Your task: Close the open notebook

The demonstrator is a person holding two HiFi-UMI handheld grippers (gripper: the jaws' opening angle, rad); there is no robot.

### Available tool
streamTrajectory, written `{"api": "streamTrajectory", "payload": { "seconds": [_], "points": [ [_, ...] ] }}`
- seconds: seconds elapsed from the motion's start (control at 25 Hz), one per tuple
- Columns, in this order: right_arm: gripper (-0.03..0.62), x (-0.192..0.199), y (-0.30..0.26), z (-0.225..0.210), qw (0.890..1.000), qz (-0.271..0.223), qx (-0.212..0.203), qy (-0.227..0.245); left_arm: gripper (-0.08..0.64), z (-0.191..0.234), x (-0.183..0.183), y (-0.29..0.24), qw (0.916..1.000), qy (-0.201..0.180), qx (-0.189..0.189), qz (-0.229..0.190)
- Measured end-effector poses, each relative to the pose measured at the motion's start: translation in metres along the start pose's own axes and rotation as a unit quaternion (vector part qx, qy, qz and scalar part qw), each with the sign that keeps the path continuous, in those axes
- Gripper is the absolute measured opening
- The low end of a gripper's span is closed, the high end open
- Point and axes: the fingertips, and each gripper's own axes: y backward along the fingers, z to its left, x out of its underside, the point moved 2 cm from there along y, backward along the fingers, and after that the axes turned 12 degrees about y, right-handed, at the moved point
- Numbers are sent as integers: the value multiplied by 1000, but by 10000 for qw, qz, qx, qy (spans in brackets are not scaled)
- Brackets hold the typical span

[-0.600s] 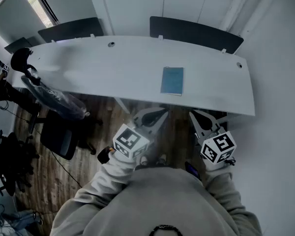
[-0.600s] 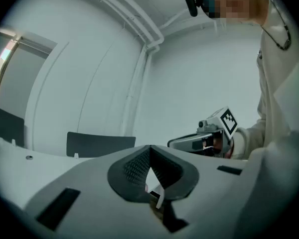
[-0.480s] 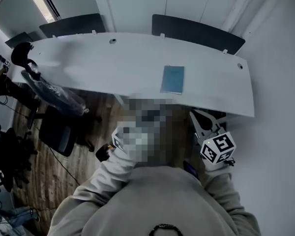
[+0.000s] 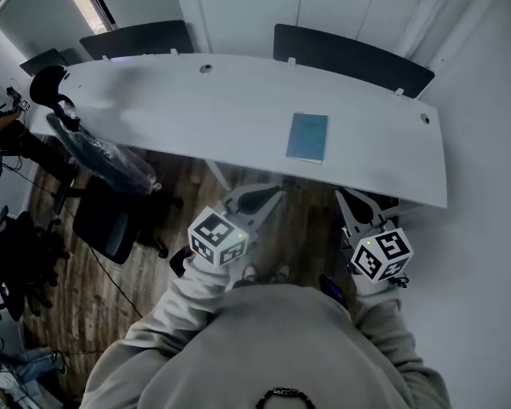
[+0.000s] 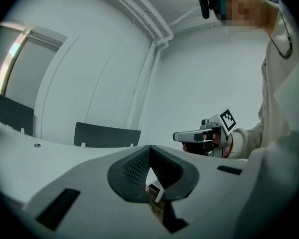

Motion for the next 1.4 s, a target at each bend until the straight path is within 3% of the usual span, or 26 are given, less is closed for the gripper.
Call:
{"api": "streamTrajectory", "payload": {
  "seconds": [0.08, 0.2, 0.32, 0.52, 0.72, 0.88, 1.16, 1.28, 1.4],
  "points": [
    [20, 3, -1, -5, 10000, -23, -16, -92, 2, -2, -2, -2, 9999, -154, -59, 19],
    [20, 3, -3, -8, 9996, -138, -120, -193, 2, -6, -7, -8, 9998, 17, 135, -131],
    [20, 8, -3, -12, 9996, -88, -224, -142, 2, -7, -8, -16, 9999, -23, 13, -119],
    [20, 16, 2, -20, 9976, -183, -652, -121, 2, -17, -10, -30, 9999, -50, 38, -98],
    [20, 35, 9, -34, 9972, -224, -679, -225, 2, -11, 4, -43, 9997, -57, -249, 23],
    [20, 37, 16, -42, 9922, -375, -1008, -629, 2, -15, 10, -58, 9994, -12, -272, 192],
    [20, 49, 48, -64, 9902, -485, -1083, -733, 2, 9, -3, -44, 9960, -421, -725, 317],
    [20, 65, 57, -82, 9902, -451, -934, -936, 2, 29, -12, -39, 9945, -372, -962, 192],
    [20, 78, 58, -92, 9916, -365, -762, -974, 2, 38, -12, -50, 9953, -265, -916, 158]
  ]
}}
